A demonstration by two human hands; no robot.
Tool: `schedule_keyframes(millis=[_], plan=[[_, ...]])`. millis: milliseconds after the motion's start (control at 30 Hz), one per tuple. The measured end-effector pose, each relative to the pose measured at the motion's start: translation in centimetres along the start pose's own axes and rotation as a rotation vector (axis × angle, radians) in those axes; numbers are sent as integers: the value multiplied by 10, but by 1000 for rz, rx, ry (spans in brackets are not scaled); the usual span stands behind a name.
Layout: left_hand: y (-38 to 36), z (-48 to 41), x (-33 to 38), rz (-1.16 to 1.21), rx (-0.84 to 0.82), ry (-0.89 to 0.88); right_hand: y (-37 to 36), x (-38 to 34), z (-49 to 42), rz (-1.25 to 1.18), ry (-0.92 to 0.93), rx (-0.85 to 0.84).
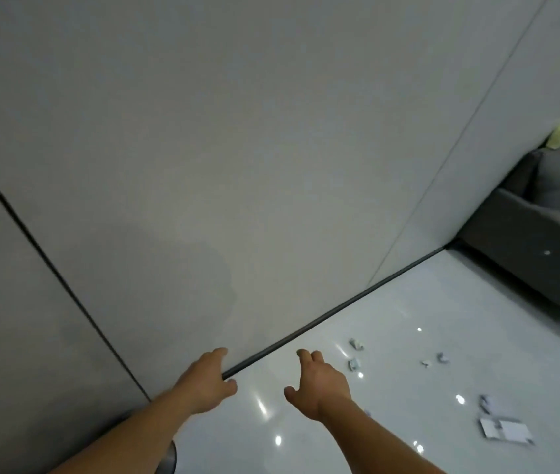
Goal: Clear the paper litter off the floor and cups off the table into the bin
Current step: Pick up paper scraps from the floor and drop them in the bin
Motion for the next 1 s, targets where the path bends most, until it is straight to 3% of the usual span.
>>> schedule_keyframes(millis=[200, 367, 633, 1000], plan=[[-62, -3, 133, -112, -40, -122, 26, 138, 55, -23, -140, 20], [-102, -11, 203, -159, -72, -185, 33, 225, 77, -86, -266, 28], [-131, -65, 229, -232, -164, -191, 22, 290, 48, -138, -360, -29], [-183, -228, 279, -291, -342, -214, -15, 369, -64, -173, -489, -140]])
Point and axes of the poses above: each hand's wrist, its own z-axis away from the middle knuckle, its own y-axis out of the back of the hand, x = y × z, the point moved 3 cm from there along -z, towards the middle knuckle, and after that the axes turned 4 degrees about y, right-handed, at the moved point
